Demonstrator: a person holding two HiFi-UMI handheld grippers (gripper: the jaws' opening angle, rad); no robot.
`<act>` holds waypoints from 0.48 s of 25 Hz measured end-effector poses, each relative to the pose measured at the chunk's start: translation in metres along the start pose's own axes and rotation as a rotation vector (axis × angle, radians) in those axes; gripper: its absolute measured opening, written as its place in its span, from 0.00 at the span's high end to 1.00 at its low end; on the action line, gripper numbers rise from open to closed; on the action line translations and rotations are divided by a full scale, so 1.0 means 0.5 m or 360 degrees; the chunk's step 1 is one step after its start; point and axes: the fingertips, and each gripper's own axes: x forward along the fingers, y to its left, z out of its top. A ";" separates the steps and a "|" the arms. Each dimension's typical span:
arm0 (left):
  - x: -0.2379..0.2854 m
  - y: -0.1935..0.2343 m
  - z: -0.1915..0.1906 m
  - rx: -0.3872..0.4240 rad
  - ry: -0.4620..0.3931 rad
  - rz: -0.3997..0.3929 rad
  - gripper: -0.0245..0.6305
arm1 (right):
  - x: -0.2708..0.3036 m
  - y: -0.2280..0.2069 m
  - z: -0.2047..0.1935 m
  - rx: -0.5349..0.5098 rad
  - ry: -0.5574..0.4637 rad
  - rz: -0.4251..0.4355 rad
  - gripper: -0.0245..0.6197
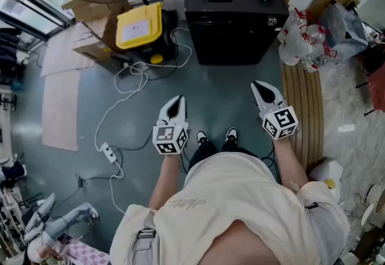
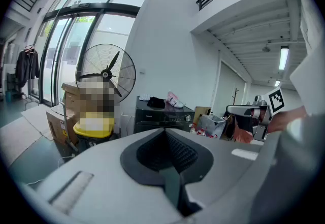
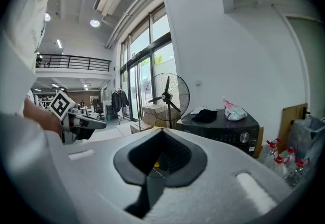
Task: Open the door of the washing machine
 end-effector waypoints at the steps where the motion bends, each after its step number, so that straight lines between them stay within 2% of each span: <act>1: -0.003 0.000 0.008 0.0002 -0.0018 0.0007 0.94 | -0.002 0.004 0.003 -0.0006 0.0001 0.0010 0.96; 7: -0.023 0.004 0.048 -0.0001 -0.0108 0.0049 0.94 | -0.011 0.021 0.014 -0.0046 0.0016 0.0044 0.96; 12: -0.026 0.004 0.053 0.0012 -0.0107 0.0014 0.94 | -0.016 0.014 0.037 -0.0052 -0.0047 -0.0018 0.96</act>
